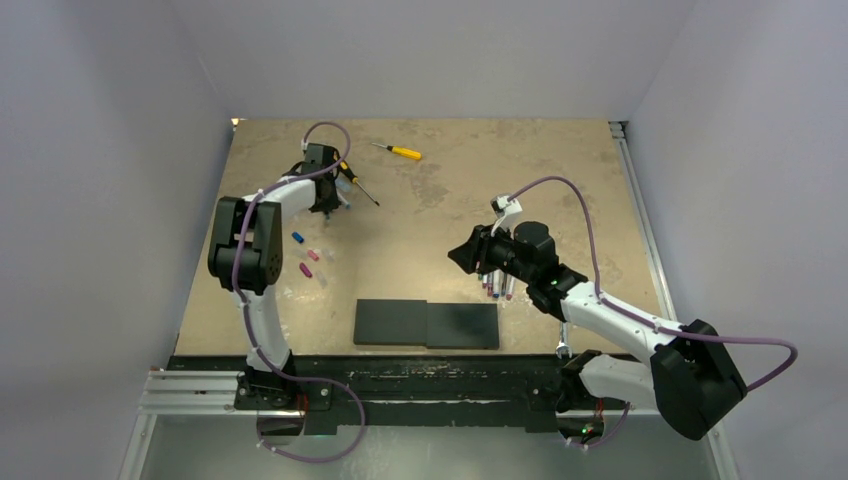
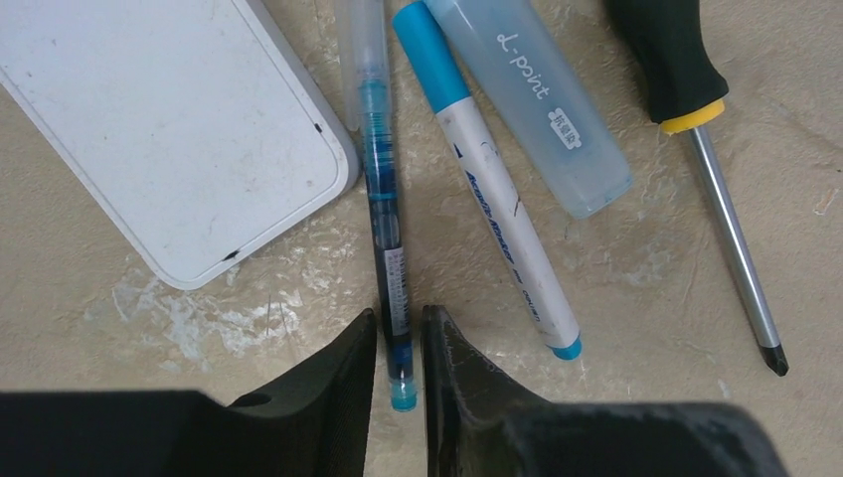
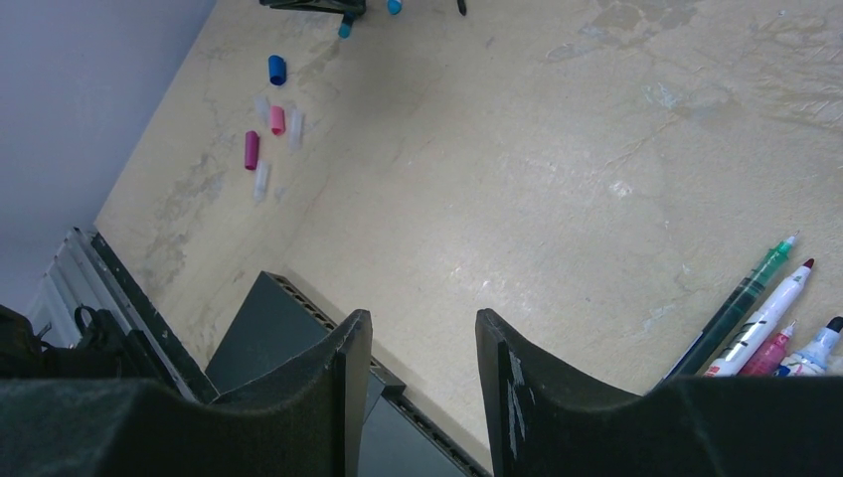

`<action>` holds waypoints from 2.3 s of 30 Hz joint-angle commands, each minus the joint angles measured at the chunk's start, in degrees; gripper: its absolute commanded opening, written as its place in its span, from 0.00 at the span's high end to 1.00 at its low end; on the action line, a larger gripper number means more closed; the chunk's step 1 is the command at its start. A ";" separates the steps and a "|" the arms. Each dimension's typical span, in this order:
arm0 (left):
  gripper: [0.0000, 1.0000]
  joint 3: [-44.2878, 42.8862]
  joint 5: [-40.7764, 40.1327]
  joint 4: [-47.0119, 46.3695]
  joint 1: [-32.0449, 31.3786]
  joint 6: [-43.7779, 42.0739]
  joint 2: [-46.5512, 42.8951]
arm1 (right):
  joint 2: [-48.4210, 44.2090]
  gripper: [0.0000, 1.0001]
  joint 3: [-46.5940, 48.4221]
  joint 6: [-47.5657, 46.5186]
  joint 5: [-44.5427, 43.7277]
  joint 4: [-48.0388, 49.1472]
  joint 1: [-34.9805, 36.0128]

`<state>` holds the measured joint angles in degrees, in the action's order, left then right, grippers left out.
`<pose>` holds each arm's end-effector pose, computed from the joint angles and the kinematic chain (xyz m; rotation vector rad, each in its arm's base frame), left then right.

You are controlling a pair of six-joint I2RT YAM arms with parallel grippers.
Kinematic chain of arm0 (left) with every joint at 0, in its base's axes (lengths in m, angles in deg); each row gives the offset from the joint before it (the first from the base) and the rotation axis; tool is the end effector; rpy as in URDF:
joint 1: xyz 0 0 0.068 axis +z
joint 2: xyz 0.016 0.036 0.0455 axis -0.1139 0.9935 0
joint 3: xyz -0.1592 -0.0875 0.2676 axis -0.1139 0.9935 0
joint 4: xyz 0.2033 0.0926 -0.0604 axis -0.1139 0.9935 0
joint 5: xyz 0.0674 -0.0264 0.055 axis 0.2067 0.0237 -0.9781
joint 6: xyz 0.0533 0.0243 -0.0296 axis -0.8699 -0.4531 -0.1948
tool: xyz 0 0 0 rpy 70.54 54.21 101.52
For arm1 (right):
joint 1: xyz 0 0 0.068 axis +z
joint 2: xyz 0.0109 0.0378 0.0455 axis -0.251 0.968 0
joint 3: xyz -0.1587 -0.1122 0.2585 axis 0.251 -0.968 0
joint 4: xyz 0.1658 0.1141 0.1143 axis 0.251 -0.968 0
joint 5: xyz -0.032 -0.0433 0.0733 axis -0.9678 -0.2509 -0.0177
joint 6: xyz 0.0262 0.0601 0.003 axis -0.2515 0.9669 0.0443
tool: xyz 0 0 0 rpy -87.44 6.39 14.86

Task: Open the pen caps

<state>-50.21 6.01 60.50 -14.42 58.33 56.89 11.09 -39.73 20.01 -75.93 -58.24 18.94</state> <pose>0.4249 -0.0457 0.2140 -0.3590 2.4672 0.1214 0.1761 0.1289 0.2892 -0.2495 1.9692 0.9004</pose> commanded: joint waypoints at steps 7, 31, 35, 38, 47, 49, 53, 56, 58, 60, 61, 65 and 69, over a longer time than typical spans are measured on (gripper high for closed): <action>0.96 -0.11 0.44 -0.16 0.67 -0.88 -0.73 | -0.85 0.54 0.62 -0.17 -0.52 0.57 0.35; 1.00 33.95 27.35 -32.56 -9.00 27.72 -61.96 | 1.90 0.49 4.93 5.55 3.49 11.63 10.67; 1.00 41.53 31.90 -44.49 -10.69 34.74 -67.95 | 0.87 0.40 5.09 8.09 5.32 15.61 10.91; 1.00 46.49 35.29 -54.63 -11.00 39.40 -70.35 | -0.91 0.37 5.16 10.34 6.15 19.00 10.91; 1.00 53.95 40.88 -75.86 -11.45 49.02 -69.30 | -2.69 0.37 7.21 13.54 8.23 25.03 13.92; 1.00 53.98 42.04 -76.08 -11.50 49.20 -69.30 | -3.01 0.37 8.20 13.18 7.17 24.96 13.99; 1.00 54.17 42.84 -75.52 -11.63 49.05 -70.18 | -2.22 0.36 12.37 11.59 5.43 24.65 13.99; 1.00 54.00 44.21 -75.57 -11.80 49.04 -70.35 | -0.79 0.35 16.24 10.72 1.94 24.24 13.99; 1.00 54.07 45.22 -75.52 -11.89 48.99 -70.65 | 0.46 0.36 18.49 10.22 0.38 24.71 13.99; 1.00 54.40 45.79 -75.32 -11.97 49.03 -71.15 | 2.47 0.36 20.88 9.99 0.79 25.59 13.99; 1.00 54.57 45.78 -75.21 -11.98 49.05 -71.49 | 3.76 0.36 22.42 9.94 1.26 25.29 13.99; 1.00 54.59 45.87 -74.67 -12.07 48.75 -72.28 | 8.01 0.39 26.21 10.37 4.10 24.54 14.20; 1.00 54.09 46.14 -73.65 -12.07 48.04 -72.48 | 9.44 0.40 27.14 10.95 7.01 25.47 14.88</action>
<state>4.19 50.93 -11.52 -26.20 106.85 -14.95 19.83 -15.08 31.18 -72.28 -34.65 32.99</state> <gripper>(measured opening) 0.063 0.605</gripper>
